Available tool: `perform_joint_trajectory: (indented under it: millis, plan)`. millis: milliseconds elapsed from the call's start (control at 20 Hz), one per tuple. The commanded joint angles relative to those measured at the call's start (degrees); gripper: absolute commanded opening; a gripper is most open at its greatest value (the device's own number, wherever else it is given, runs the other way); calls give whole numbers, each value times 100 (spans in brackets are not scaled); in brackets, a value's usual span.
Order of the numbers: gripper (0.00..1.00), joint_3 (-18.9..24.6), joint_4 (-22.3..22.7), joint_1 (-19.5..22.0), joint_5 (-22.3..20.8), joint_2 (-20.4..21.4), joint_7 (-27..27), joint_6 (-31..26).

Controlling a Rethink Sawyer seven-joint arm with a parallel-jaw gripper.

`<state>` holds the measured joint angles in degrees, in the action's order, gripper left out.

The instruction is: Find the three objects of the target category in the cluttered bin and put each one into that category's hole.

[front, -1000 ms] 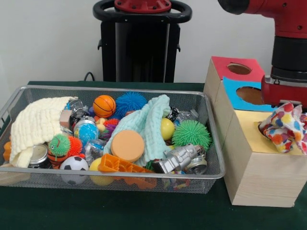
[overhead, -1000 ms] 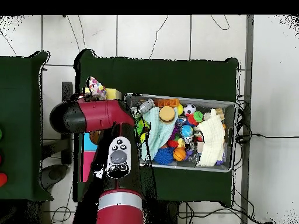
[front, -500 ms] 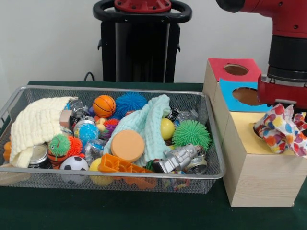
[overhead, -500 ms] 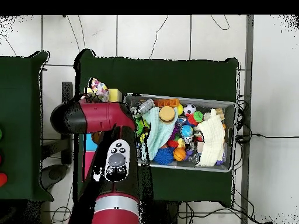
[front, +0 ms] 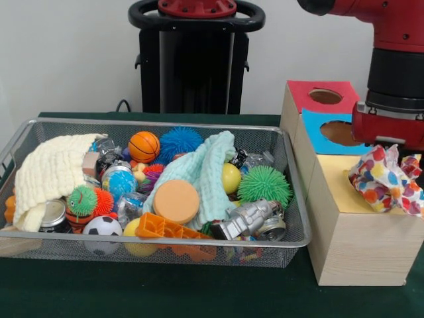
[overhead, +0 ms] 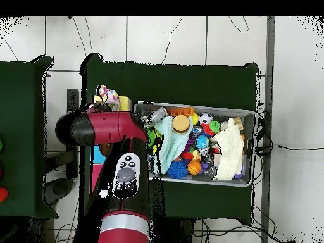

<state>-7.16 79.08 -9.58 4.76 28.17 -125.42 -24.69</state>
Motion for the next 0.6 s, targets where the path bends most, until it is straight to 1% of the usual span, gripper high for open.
perform_joint_trajectory:
  millis: [50,150,250,400,600]
  plan:
    - [0,-112,599,113,-23,-30,-820,-257]
    - [0,-34,622,242,-60,-52,-665,-206]
    - [0,40,641,345,-92,-126,-582,-35]
    - [0,2,651,381,-156,-168,-560,66]
    - [0,-4,503,381,-191,-369,-586,225]
